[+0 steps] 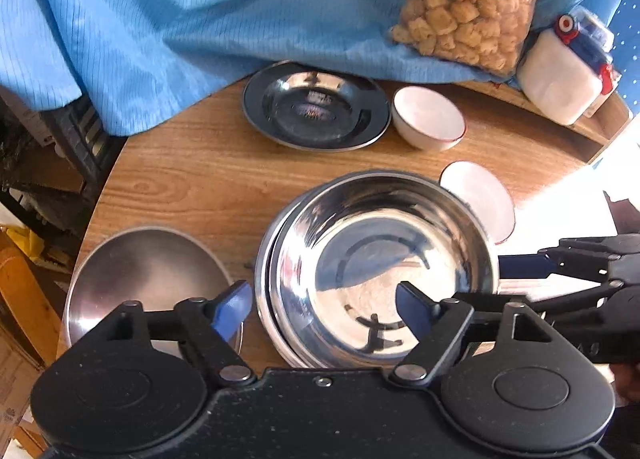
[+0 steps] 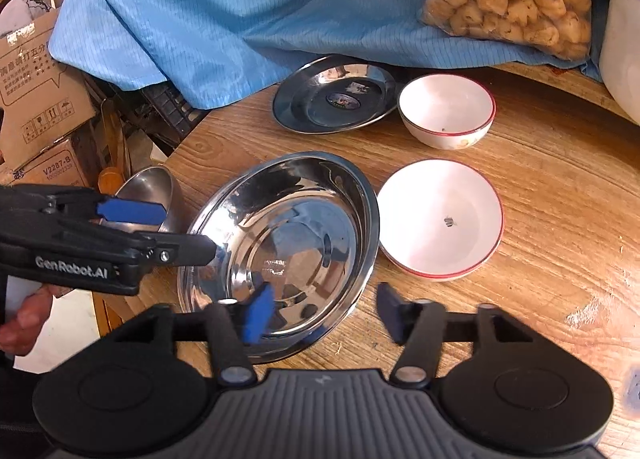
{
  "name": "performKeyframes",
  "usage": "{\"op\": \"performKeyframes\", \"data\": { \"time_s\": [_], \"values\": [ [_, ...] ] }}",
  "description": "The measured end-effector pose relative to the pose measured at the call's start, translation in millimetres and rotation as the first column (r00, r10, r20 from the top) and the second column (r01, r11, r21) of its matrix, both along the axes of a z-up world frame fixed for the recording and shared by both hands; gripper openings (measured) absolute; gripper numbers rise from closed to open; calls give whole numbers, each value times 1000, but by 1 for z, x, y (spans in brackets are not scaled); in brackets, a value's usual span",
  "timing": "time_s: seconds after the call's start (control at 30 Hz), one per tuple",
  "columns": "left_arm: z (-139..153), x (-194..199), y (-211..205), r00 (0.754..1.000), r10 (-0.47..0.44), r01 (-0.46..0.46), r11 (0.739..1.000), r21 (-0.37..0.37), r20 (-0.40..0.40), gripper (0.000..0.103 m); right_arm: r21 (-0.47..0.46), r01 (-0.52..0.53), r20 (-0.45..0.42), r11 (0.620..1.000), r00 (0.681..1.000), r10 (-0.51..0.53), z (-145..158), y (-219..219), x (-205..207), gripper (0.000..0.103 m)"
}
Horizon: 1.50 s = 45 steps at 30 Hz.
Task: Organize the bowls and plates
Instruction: 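Lift the steel dish and lower it onto the other steel plate, open left gripper, then move the left gripper to the dark stickered steel plate and grasp its rim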
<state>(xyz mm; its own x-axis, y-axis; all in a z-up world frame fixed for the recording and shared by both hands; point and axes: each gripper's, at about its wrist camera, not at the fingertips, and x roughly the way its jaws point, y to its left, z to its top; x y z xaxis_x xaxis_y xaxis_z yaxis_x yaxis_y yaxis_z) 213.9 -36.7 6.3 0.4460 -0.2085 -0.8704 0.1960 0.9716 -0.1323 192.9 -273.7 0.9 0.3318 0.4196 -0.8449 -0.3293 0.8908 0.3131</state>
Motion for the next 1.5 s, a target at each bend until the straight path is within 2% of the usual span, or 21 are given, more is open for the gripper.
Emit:
{"op": "performKeyframes", "data": {
  "time_s": [0.03, 0.1, 0.2, 0.43, 0.73, 0.93, 1.1, 1.4, 1.5],
  "values": [
    [2, 1, 0, 1000, 0, 0, 1000, -4, 4, 85, -3, -2, 4, 1000, 1000, 2, 1, 1, 0, 73],
    [4, 3, 0, 1000, 4, -4, 1000, -2, 12, 88, -10, -2, 10, 1000, 1000, 2, 1, 2, -1, 85],
    [8, 8, 1, 999, 24, -24, 1000, 8, 27, 99, -25, 9, 30, 1000, 1000, -8, 3, 3, -2, 90],
    [5, 35, 15, 993, 113, -114, 993, 15, 30, 102, -17, 72, 96, 997, 993, -70, 15, 0, 1, 102],
    [-8, 91, 34, 985, 171, -171, 985, 11, 8, 102, 36, 131, 167, 991, 977, -136, 28, 14, 38, 103],
    [-12, 121, 46, 984, 175, -175, 984, 16, 27, 102, 65, 215, 127, 974, 967, -222, 20, 25, 65, 103],
    [-19, 143, 53, 989, 145, -146, 988, 50, 28, 102, 69, 270, 79, 961, 958, -275, 7, 34, 80, 103],
    [-35, 173, 62, 993, 119, -119, 992, 28, 2, 102, 55, 311, 18, 949, 950, -312, -11, 46, 104, 103],
    [-40, 179, 61, 995, 100, -100, 994, 41, 2, 102, 45, 324, 8, 945, 946, -324, -16, 50, 109, 103]
  ]
}}
